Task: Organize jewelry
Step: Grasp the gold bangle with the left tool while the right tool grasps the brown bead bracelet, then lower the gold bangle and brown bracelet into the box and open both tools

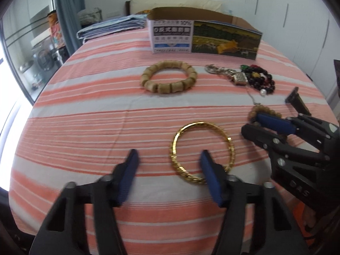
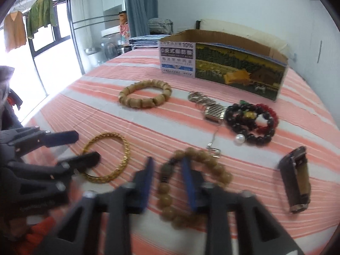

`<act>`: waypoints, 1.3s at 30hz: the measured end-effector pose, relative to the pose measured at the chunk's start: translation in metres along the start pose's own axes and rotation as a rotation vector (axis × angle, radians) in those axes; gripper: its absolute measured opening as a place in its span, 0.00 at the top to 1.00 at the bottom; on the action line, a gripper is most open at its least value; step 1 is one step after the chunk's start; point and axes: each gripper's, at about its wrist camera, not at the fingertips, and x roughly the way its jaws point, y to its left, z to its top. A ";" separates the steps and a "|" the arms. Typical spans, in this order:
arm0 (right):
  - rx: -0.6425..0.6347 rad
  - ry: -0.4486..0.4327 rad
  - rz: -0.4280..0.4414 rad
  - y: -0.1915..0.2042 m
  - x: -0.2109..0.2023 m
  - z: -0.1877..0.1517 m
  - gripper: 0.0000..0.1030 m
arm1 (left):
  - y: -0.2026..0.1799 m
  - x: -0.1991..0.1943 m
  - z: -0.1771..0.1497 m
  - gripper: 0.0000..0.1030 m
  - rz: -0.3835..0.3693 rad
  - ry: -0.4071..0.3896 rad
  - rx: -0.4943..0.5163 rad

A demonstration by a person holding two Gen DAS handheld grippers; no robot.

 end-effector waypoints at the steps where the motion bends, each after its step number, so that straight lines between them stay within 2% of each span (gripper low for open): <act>1: 0.016 -0.001 0.009 -0.003 -0.001 0.000 0.86 | -0.002 -0.001 0.000 0.89 -0.009 -0.006 0.006; 3: 0.054 -0.008 0.023 -0.012 -0.007 0.000 0.86 | -0.003 -0.003 0.001 0.96 -0.029 -0.007 -0.005; 4: 0.075 -0.022 0.037 -0.017 -0.014 0.002 0.86 | 0.000 -0.004 0.002 0.96 -0.063 -0.007 -0.033; 5: 0.091 -0.034 0.046 -0.022 -0.020 0.005 0.86 | 0.005 -0.005 0.005 0.97 -0.097 -0.007 -0.066; 11: 0.147 -0.113 0.100 -0.044 -0.063 0.029 0.86 | 0.016 -0.026 0.030 0.97 -0.147 -0.076 -0.128; 19: 0.214 -0.175 0.172 -0.071 -0.094 0.065 0.86 | 0.022 -0.057 0.075 0.97 -0.192 -0.163 -0.122; 24: 0.187 -0.196 0.166 -0.082 -0.102 0.091 0.86 | 0.026 -0.062 0.105 0.97 -0.195 -0.204 -0.118; 25: 0.183 -0.207 0.162 -0.091 -0.103 0.104 0.86 | 0.027 -0.062 0.114 0.97 -0.198 -0.212 -0.119; 33: 0.187 -0.243 0.155 -0.122 -0.076 0.181 0.86 | 0.028 -0.045 0.178 0.96 -0.221 -0.253 -0.123; 39: 0.211 -0.180 0.158 -0.151 -0.021 0.228 0.86 | 0.022 0.003 0.235 0.96 -0.239 -0.199 -0.142</act>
